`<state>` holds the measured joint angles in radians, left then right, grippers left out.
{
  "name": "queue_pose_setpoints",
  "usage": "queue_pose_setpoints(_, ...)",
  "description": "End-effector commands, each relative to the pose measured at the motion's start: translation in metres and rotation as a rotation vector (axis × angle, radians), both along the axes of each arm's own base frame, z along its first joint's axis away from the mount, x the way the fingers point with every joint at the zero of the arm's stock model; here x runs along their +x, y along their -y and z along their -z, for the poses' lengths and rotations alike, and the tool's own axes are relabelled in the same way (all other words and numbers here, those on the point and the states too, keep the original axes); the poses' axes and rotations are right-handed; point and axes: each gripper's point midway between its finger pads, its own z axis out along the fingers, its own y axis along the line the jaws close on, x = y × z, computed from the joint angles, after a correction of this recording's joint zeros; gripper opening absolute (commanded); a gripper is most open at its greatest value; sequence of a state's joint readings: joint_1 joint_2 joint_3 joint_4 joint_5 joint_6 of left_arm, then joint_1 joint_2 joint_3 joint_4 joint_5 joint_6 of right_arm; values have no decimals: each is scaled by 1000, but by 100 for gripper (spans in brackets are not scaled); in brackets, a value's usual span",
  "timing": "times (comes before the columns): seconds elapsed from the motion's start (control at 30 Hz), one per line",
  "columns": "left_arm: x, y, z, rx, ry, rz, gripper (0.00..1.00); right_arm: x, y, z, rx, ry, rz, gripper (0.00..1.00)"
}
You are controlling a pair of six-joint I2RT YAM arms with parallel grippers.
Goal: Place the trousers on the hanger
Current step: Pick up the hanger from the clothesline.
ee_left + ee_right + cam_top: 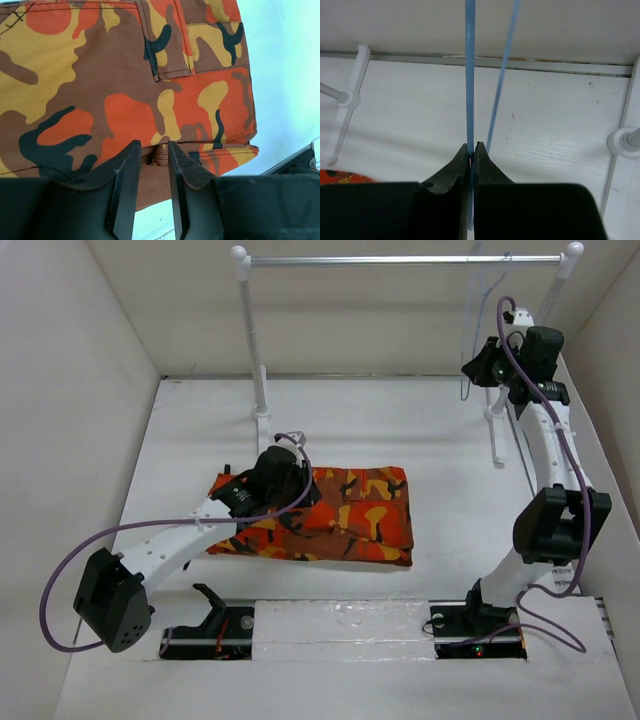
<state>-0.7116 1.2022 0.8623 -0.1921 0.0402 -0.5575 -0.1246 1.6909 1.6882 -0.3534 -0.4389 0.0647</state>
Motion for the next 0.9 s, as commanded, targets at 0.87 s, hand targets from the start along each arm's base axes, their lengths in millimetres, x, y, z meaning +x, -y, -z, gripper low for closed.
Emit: queue_pose_setpoints(0.87, 61, 125, -224, -329, 286, 247, 52, -168, -55, 33, -244, -72, 43, 0)
